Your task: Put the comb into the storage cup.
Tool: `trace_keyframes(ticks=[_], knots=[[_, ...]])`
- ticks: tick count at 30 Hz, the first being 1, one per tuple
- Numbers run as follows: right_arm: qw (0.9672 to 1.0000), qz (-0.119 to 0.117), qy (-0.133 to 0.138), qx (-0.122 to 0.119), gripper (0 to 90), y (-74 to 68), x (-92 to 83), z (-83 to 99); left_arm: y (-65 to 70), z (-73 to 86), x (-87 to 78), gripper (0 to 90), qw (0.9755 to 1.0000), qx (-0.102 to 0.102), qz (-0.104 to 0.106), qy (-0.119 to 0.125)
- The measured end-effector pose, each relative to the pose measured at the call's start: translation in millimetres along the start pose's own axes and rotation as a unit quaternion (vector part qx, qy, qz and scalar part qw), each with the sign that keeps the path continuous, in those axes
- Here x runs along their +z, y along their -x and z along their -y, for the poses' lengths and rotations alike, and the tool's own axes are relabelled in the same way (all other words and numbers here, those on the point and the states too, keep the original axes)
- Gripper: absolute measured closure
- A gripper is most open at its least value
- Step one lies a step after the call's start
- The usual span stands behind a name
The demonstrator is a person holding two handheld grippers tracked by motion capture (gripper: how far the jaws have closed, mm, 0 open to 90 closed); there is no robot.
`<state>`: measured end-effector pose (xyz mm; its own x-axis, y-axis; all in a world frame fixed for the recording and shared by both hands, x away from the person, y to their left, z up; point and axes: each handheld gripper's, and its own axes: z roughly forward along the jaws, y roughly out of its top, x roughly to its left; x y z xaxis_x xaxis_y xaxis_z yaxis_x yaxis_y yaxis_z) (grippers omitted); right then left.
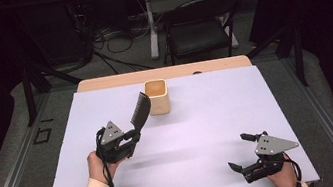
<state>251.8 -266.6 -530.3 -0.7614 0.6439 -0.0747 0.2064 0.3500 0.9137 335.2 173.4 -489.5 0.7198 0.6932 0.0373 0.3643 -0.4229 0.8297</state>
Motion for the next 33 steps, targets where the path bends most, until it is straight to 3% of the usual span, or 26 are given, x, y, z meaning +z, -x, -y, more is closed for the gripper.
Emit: trace_keyframes(ticks=[33], knots=[[1.0, -0.001, -0.005, 0.004, 0.5, 1.6, 0.9, -0.1, -6.1, -11.1, 6.1, 72.5, 0.9994, -0.015, -0.002, 0.03]])
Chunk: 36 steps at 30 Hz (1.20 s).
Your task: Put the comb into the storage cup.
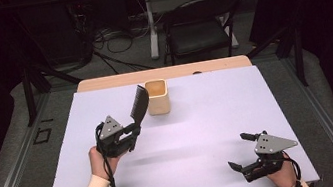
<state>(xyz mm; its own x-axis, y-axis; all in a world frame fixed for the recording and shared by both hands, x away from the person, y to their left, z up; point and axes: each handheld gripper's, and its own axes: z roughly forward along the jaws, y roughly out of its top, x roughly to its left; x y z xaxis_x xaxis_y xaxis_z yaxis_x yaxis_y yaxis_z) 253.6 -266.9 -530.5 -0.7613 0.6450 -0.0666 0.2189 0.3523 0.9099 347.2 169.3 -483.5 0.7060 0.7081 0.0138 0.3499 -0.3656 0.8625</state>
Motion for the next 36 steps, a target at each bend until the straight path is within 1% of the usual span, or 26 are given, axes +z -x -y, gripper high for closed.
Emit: trace_keyframes(ticks=[7, 11, 15, 16, 18, 24, 25, 31, 36], knots=[[1.0, 0.001, 0.0, -0.003, 0.5, 1.0, -0.1, -0.3, 1.1, -5.6, 5.5, 72.5, 1.0, 0.001, 0.001, 0.004], [1.0, 0.001, 0.001, -0.001, 0.5, 0.2, -0.9, -0.5, 2.2, -9.7, 8.3, 72.5, 1.0, 0.0, 0.003, 0.009], [1.0, 0.001, 0.001, -0.002, 0.5, -0.3, -2.0, -0.4, 3.1, -13.2, 11.8, 72.5, 0.9999, 0.005, 0.002, 0.01], [1.0, 0.001, 0.001, -0.003, 0.5, -0.3, -2.2, -0.3, 3.5, -14.0, 13.4, 72.5, 0.9999, 0.003, 0.003, 0.011], [1.0, 0.002, 0.003, -0.002, 0.5, -0.1, -2.2, -0.1, 3.1, -14.8, 15.4, 72.5, 0.9999, 0.007, 0.003, 0.008], [1.0, -0.001, 0.0, -0.003, 0.5, -0.4, -1.6, -0.2, 2.2, -16.3, 21.8, 72.5, 1.0, 0.006, 0.002, 0.005], [1.0, -0.002, -0.001, -0.003, 0.5, -0.6, -1.8, -0.2, 1.5, -16.7, 22.7, 72.5, 0.9999, 0.009, 0.003, 0.004], [1.0, -0.001, -0.001, -0.001, 0.5, -0.8, -2.0, 0.0, -0.1, -17.3, 27.1, 72.5, 1.0, 0.009, 0.003, -0.002], [1.0, -0.003, -0.001, -0.004, 0.5, -1.1, -2.0, -0.2, -2.1, -18.7, 30.0, 72.4, 0.9999, 0.009, 0.003, -0.004]])
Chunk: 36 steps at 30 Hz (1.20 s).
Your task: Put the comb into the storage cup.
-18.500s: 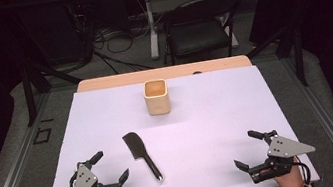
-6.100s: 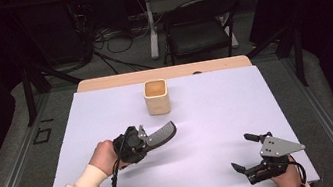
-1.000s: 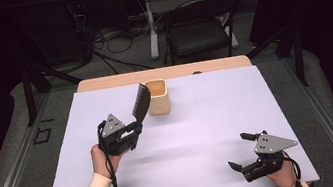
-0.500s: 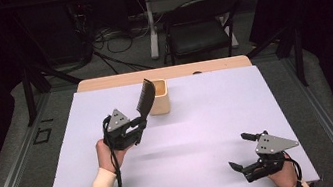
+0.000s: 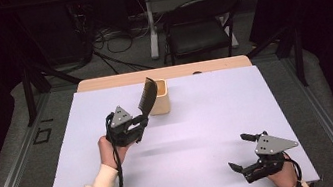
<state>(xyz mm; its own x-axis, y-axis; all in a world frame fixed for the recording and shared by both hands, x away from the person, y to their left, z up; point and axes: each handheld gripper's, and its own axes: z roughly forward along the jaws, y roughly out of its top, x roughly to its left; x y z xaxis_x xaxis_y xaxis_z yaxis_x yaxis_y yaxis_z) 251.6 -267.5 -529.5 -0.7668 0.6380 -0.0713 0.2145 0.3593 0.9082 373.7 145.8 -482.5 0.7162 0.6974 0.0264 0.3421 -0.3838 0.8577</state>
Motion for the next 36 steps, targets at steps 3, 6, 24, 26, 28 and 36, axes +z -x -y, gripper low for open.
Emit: trace_keyframes(ticks=[3, 6, 24, 26, 28, 36], knots=[[1.0, 0.001, 0.001, -0.001, 0.5, 0.6, 0.5, -0.1, -1.2, -1.2, 1.9, 72.5, 1.0, -0.001, 0.002, -0.002], [1.0, 0.0, 0.001, 0.003, 0.5, 0.4, 0.4, 0.4, -2.4, -1.7, 4.4, 72.4, 1.0, -0.001, 0.0, -0.003], [1.0, -0.004, 0.004, 0.008, 0.0, 0.4, -0.1, 0.2, -7.1, -9.1, 5.8, 72.4, 0.9999, 0.007, -0.001, -0.012], [1.0, -0.003, 0.005, 0.007, 0.0, 0.3, -0.5, 0.2, -8.5, -11.7, 4.1, 72.4, 0.9999, 0.007, -0.001, -0.012], [1.0, -0.005, 0.004, 0.005, 0.0, 0.3, -0.5, 0.3, -9.9, -14.2, 2.8, 72.4, 0.9999, 0.007, -0.002, -0.01], [1.0, -0.006, 0.004, 0.005, 0.0, 0.0, -0.3, 0.1, -14.7, -23.0, 0.4, 72.4, 0.9999, 0.008, -0.005, -0.008]])
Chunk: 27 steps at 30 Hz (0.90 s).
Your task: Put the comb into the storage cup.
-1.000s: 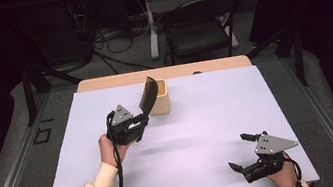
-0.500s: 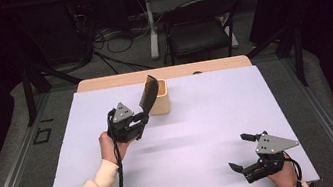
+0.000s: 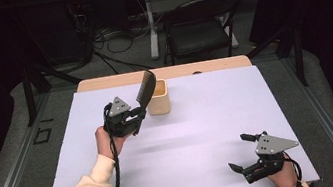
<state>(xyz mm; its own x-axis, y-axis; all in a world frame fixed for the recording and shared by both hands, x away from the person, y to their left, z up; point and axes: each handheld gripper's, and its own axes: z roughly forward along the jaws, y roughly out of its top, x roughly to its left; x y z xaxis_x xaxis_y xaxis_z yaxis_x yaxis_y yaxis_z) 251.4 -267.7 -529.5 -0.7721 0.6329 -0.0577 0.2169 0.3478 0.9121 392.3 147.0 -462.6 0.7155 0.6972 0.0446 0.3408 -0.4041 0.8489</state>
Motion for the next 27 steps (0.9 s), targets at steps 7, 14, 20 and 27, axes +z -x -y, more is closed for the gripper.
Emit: trace_keyframes(ticks=[7, 14, 20, 27], knots=[[1.0, 0.0, 0.002, 0.001, 0.0, 0.6, 0.0, 0.3, -3.3, -5.0, 0.5, 72.4, 1.0, 0.001, 0.001, -0.005], [1.0, -0.002, 0.002, 0.002, 0.0, 0.4, 0.0, 0.3, -6.7, -12.0, 0.4, 72.4, 1.0, 0.001, -0.001, -0.006], [1.0, 0.0, 0.001, 0.003, 0.0, 0.5, -0.6, 0.3, -9.3, -17.2, 2.1, 72.4, 1.0, -0.001, 0.0, -0.003], [1.0, -0.001, -0.001, 0.004, 0.0, 0.5, -0.3, 0.4, -12.4, -26.5, 2.3, 72.4, 1.0, 0.002, -0.003, 0.0]])
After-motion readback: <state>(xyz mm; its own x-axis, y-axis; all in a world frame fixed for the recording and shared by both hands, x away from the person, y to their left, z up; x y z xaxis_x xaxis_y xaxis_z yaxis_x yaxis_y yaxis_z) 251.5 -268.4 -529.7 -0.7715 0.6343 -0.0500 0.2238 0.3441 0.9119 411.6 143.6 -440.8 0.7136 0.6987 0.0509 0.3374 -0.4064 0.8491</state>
